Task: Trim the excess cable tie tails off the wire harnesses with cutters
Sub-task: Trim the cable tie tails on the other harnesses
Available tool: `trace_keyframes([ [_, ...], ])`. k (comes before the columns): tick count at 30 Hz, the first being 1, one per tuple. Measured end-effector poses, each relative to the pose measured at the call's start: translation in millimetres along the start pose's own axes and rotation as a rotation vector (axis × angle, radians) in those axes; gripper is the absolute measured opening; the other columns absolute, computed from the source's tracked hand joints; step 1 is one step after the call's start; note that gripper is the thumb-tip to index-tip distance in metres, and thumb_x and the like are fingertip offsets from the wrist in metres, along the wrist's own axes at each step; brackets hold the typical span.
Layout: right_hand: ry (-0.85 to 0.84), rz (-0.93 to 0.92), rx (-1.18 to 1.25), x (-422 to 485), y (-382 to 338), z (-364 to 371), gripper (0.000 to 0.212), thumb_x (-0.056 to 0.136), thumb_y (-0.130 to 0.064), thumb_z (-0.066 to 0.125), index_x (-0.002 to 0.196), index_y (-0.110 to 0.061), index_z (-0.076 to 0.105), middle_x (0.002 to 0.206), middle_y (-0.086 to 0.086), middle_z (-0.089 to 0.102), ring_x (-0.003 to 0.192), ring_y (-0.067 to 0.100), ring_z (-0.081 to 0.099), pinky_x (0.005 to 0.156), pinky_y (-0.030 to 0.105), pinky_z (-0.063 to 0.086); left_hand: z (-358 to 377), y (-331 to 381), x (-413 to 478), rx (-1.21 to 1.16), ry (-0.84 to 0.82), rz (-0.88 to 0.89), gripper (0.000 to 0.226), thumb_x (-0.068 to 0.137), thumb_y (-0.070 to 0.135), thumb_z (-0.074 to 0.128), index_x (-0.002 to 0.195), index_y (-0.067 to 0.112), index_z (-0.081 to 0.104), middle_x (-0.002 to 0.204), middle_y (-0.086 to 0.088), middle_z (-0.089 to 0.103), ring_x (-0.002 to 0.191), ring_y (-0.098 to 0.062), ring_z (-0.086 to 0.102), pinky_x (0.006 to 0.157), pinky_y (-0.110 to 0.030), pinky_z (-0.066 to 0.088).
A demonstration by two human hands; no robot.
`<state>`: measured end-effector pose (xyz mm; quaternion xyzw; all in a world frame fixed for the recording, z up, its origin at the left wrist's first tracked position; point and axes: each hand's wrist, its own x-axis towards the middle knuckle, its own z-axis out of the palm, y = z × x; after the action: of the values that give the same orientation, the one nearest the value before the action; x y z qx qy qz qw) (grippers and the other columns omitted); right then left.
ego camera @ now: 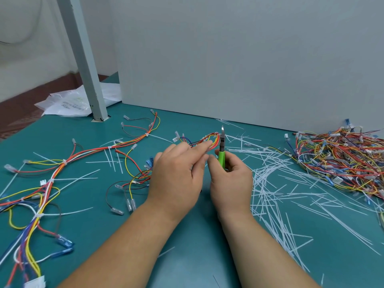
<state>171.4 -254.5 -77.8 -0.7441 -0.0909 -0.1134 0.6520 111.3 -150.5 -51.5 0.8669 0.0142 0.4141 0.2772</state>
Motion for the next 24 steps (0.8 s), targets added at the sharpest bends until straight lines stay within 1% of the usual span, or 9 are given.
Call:
trace_keyframes([
  [5, -0.001, -0.025, 0.033, -0.3, -1.3, -1.9, 0.029, 0.093, -0.016, 0.068, 0.072, -0.004, 0.05, 0.059, -0.007, 0.032, 0.057, 0.014, 0.026, 0.051, 0.029, 0.022, -0.1, 0.5, -0.6, -0.023, 0.0, -0.005, 0.032, 0.098, 0.028, 0.056, 0.126, 0.031, 0.071, 0.071, 0.015, 0.036, 0.076, -0.02, 0.051, 0.067, -0.042, 0.043],
  [7, 0.005, -0.018, 0.03, -0.7, -1.3, -1.0, 0.027, 0.092, -0.017, 0.069, 0.074, -0.005, 0.055, 0.059, -0.007, 0.035, 0.057, 0.013, 0.029, 0.051, 0.029, 0.025, -0.2, 0.8, -0.5, -0.021, 0.002, -0.001, 0.032, 0.098, 0.028, 0.056, 0.126, 0.031, 0.072, 0.073, 0.014, 0.037, 0.076, -0.022, 0.052, 0.067, -0.043, 0.044],
  [10, 0.009, -0.006, 0.024, -3.1, -3.1, 0.5, 0.023, 0.089, -0.022, 0.071, 0.08, -0.004, 0.061, 0.061, -0.004, 0.038, 0.058, 0.014, 0.031, 0.055, 0.034, 0.029, -0.3, 1.0, -1.1, -0.021, 0.001, -0.002, 0.032, 0.097, 0.028, 0.057, 0.126, 0.03, 0.072, 0.073, 0.013, 0.036, 0.074, -0.023, 0.052, 0.066, -0.044, 0.045],
  [14, 0.012, 0.012, 0.019, -3.9, -3.0, 0.9, 0.026, 0.09, -0.023, 0.071, 0.082, -0.002, 0.06, 0.062, -0.005, 0.037, 0.058, 0.013, 0.031, 0.056, 0.035, 0.029, -0.5, 1.3, -1.0, -0.019, 0.005, 0.003, 0.032, 0.098, 0.028, 0.057, 0.126, 0.03, 0.072, 0.073, 0.013, 0.036, 0.074, -0.024, 0.053, 0.066, -0.043, 0.044],
  [17, 0.01, -0.002, 0.011, -4.9, -4.8, 1.7, 0.028, 0.089, -0.03, 0.069, 0.081, -0.004, 0.06, 0.061, -0.006, 0.039, 0.058, 0.012, 0.032, 0.055, 0.031, 0.03, -0.2, 1.9, -0.7, -0.014, 0.011, 0.001, 0.032, 0.097, 0.028, 0.057, 0.125, 0.03, 0.072, 0.072, 0.014, 0.033, 0.074, -0.024, 0.053, 0.066, -0.043, 0.044],
  [21, 0.001, -0.002, 0.033, -2.6, -4.2, 1.0, 0.031, 0.092, -0.022, 0.069, 0.077, -0.002, 0.052, 0.061, -0.004, 0.035, 0.059, 0.014, 0.029, 0.053, 0.03, 0.026, 0.1, 1.1, -0.9, -0.022, 0.006, -0.002, 0.032, 0.097, 0.028, 0.057, 0.125, 0.029, 0.072, 0.072, 0.013, 0.036, 0.073, -0.024, 0.052, 0.066, -0.046, 0.045],
  [24, 0.005, 0.007, 0.053, -1.5, -1.9, -0.6, 0.032, 0.093, -0.021, 0.068, 0.075, -0.002, 0.05, 0.06, -0.006, 0.032, 0.058, 0.015, 0.027, 0.051, 0.029, 0.023, 0.7, 1.9, -1.5, -0.034, 0.003, -0.001, 0.032, 0.098, 0.028, 0.057, 0.126, 0.03, 0.072, 0.072, 0.013, 0.037, 0.074, -0.022, 0.051, 0.068, -0.046, 0.046],
])
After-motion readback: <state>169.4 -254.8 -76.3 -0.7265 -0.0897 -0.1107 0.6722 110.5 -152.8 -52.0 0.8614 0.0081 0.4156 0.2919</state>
